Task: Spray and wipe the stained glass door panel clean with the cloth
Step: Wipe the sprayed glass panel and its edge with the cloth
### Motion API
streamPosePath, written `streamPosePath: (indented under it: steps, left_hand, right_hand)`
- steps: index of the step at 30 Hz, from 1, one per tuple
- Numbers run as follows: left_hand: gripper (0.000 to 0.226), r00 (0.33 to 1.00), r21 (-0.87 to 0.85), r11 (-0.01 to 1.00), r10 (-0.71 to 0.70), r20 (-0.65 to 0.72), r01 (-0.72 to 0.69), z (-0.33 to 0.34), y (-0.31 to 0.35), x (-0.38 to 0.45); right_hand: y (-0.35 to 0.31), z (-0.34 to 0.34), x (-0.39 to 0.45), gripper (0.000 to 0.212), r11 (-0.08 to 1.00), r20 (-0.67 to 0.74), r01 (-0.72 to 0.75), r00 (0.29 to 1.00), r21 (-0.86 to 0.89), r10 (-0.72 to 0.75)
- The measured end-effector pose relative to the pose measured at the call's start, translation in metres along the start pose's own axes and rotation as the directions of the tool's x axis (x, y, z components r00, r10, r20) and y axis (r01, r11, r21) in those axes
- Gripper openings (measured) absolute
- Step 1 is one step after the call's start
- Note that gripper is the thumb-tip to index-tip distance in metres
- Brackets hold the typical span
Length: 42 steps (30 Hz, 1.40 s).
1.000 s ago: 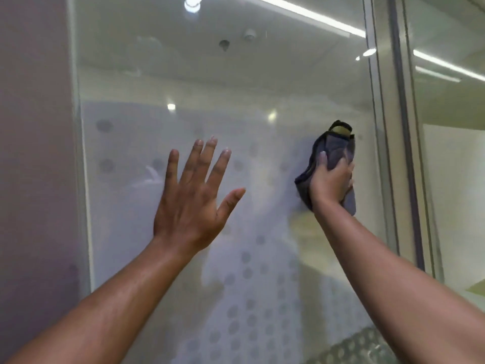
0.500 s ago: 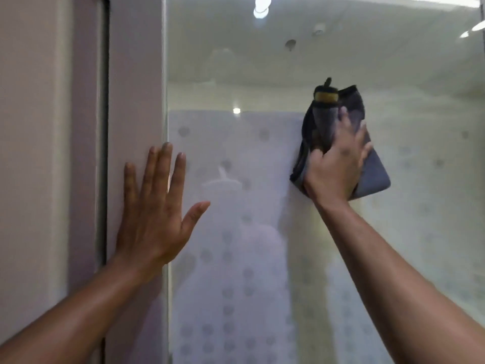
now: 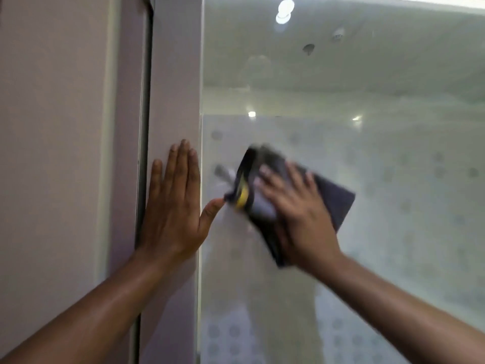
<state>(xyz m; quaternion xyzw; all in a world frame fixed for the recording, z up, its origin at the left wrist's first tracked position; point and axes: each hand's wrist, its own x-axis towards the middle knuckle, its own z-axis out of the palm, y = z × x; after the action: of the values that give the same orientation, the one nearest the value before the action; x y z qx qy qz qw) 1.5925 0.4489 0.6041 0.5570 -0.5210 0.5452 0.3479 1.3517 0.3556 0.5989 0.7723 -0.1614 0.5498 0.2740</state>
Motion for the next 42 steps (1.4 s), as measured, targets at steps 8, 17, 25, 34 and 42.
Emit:
streamPosePath:
  steps: [8,17,25,34,42]
  left_hand:
    - [0.096,1.0,-0.066,0.998,-0.004,0.0,0.004,-0.004,0.0,-0.002]
    - [0.101,0.999,-0.235,0.972,-0.004,-0.034,-0.004,-0.006,-0.005,-0.003]
    - [0.097,1.0,-0.144,0.989,0.021,0.017,-0.018,-0.009,-0.007,-0.004]
    - [0.104,1.0,-0.171,0.985,0.014,0.012,-0.012,-0.01,-0.007,-0.004]
    - [0.102,1.0,-0.19,0.982,0.004,-0.003,-0.004,-0.012,-0.006,-0.004]
  right_hand:
    - [0.004,-0.012,0.037,0.051,0.986,0.121,0.145,0.983,-0.081,-0.135]
    - [-0.03,0.026,0.049,0.061,0.997,-0.069,0.003,0.998,-0.078,-0.008]
    - [-0.046,0.026,-0.019,0.056,0.983,0.186,0.151,0.974,-0.109,-0.129]
    - [-0.009,0.003,0.145,0.05,0.993,-0.058,-0.044,0.998,-0.112,0.037]
    - [-0.11,0.085,-0.14,0.053,0.994,-0.031,-0.104,0.994,0.04,0.105]
